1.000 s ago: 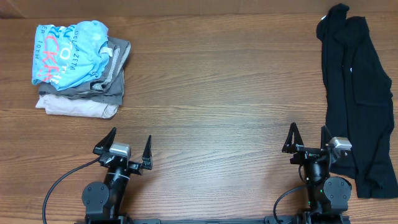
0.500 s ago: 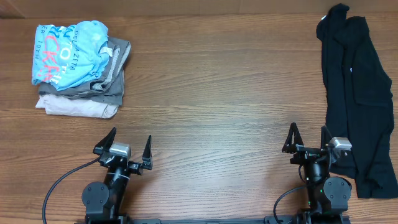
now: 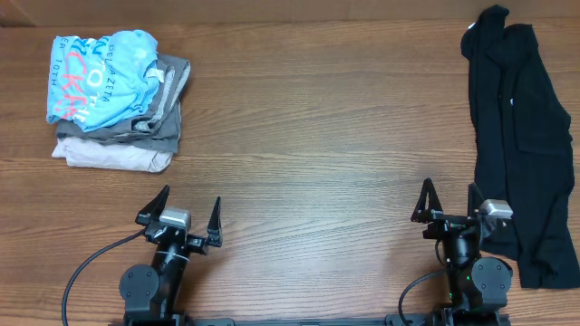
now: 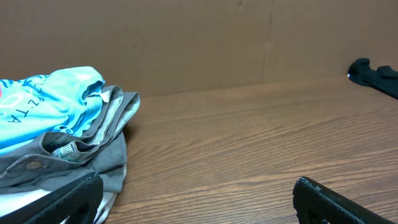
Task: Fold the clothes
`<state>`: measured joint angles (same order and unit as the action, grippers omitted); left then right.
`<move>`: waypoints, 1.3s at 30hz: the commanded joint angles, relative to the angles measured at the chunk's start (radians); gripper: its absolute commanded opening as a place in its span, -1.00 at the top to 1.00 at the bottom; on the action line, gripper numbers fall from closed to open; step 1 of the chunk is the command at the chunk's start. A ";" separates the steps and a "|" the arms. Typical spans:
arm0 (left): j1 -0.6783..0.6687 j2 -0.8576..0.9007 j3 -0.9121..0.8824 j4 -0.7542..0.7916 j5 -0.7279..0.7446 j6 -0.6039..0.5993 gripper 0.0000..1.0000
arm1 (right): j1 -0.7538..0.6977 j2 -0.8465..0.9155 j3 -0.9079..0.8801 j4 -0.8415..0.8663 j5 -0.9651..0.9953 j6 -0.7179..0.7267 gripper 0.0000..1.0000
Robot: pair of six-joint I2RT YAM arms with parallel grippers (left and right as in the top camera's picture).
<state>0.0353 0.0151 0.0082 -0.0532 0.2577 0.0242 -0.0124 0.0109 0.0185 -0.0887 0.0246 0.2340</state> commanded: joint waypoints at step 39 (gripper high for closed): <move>0.005 -0.011 -0.003 0.153 0.078 -0.013 -1.00 | -0.003 -0.007 -0.010 0.125 0.049 -0.005 -1.00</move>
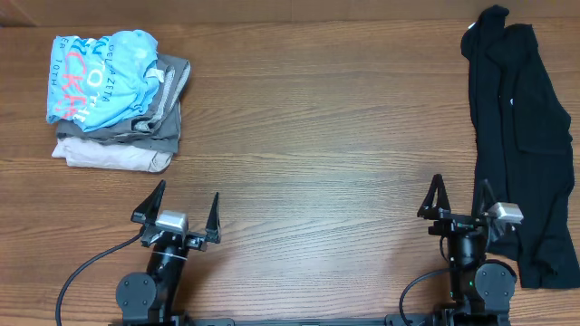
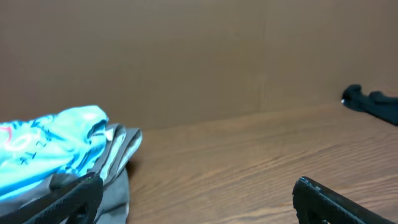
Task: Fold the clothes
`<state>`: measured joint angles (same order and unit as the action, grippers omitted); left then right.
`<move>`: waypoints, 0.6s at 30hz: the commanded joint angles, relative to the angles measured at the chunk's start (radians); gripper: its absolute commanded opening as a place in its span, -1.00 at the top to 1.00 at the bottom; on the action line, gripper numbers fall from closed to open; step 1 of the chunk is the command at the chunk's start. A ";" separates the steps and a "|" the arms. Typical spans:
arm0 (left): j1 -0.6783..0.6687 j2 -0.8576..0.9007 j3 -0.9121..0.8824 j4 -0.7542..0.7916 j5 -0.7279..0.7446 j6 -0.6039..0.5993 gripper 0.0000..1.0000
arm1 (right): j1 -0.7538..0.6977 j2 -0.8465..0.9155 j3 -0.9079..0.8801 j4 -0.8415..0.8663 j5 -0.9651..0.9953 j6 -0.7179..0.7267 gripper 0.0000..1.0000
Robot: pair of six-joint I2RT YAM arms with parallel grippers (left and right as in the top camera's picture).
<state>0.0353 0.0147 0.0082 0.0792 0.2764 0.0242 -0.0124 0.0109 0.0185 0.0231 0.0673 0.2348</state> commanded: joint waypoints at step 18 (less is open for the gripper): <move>0.005 0.405 0.343 -0.113 0.058 -0.009 -1.00 | -0.003 0.079 0.288 -0.184 -0.061 -0.006 -1.00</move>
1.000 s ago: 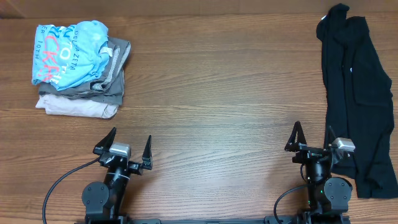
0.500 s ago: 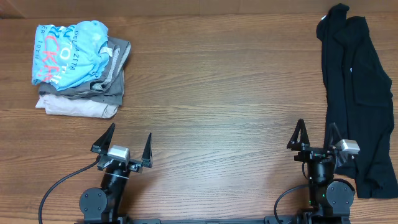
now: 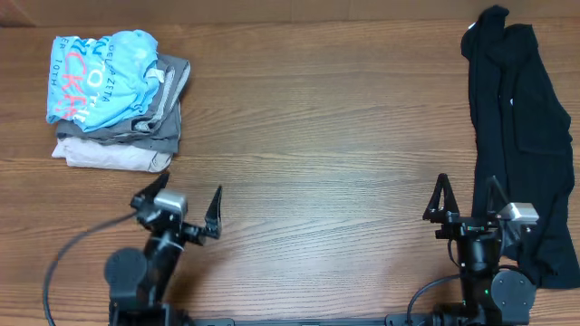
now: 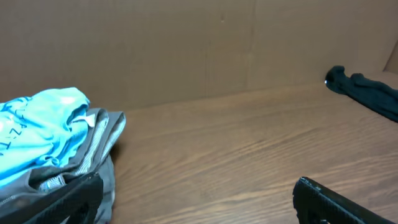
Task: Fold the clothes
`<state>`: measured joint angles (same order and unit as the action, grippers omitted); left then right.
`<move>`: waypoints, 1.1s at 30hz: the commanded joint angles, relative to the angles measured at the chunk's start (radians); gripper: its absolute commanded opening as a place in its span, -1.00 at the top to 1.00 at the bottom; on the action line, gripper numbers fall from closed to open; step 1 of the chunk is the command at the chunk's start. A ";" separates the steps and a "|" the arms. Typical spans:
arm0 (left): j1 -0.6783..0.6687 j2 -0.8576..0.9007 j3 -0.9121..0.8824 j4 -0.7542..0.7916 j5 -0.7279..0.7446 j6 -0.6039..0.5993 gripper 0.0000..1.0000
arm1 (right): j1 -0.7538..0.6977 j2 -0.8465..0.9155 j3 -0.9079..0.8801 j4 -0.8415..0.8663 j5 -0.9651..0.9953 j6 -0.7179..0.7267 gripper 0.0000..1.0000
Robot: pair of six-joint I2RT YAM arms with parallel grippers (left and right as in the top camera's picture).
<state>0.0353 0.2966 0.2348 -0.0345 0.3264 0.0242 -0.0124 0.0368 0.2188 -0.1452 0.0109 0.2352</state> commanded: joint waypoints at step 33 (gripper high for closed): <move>0.003 1.144 1.258 -0.851 0.062 0.109 -0.99 | -0.047 1.459 1.405 -0.905 -0.162 -0.061 -1.00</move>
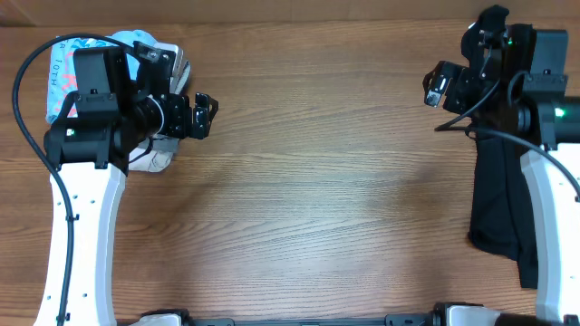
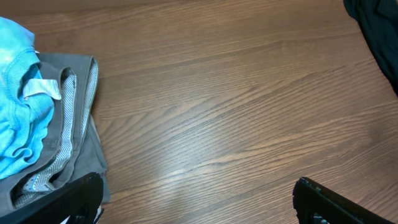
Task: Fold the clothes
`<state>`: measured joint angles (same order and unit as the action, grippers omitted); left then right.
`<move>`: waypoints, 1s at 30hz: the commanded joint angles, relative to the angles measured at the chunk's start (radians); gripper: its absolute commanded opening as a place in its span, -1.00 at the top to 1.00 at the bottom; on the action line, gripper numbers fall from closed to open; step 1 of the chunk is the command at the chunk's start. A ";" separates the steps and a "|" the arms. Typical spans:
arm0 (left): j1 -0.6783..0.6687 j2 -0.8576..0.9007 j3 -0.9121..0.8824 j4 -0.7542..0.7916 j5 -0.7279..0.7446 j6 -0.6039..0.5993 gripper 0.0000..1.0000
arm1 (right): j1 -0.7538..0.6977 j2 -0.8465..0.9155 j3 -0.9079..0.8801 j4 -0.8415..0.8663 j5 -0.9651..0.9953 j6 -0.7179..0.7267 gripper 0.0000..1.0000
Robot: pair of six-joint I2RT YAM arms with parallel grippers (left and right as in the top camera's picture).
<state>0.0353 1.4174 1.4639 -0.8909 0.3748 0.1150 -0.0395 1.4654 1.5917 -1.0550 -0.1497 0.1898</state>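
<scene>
A stack of folded clothes lies at the far left, with a light blue printed shirt on top and a grey garment under it. My left gripper hovers open by the stack's right side; its dark fingertips stand wide apart over bare wood. A black garment lies unfolded along the right edge, and its end shows in the left wrist view. My right gripper is up near the garment's far end, fingers apparently apart and holding nothing.
The brown wooden table stretches between the stack and the black garment. The white left arm runs down the left side and covers part of the stack. The right arm lies over the black garment.
Both arms have left the table's front edge and now reach over its far part. The left gripper is beside the folded stack, the right near the black garment's top. Both stay open.
Both grippers first sat open and low at the front edge, facing the far wall. They then shifted slightly, the left turning towards the stack and the right moving rightwards. Now both are raised over the far half, and no garment has moved.
</scene>
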 commanded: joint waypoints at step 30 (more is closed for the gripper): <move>-0.252 0.234 0.029 0.068 -0.140 -0.034 -0.92 | -0.587 0.602 0.032 0.345 0.183 0.435 -0.48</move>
<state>-0.1913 1.6245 1.4670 -0.8341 0.2493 0.1032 -0.6247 2.0384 1.6009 -0.7303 0.0113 0.6102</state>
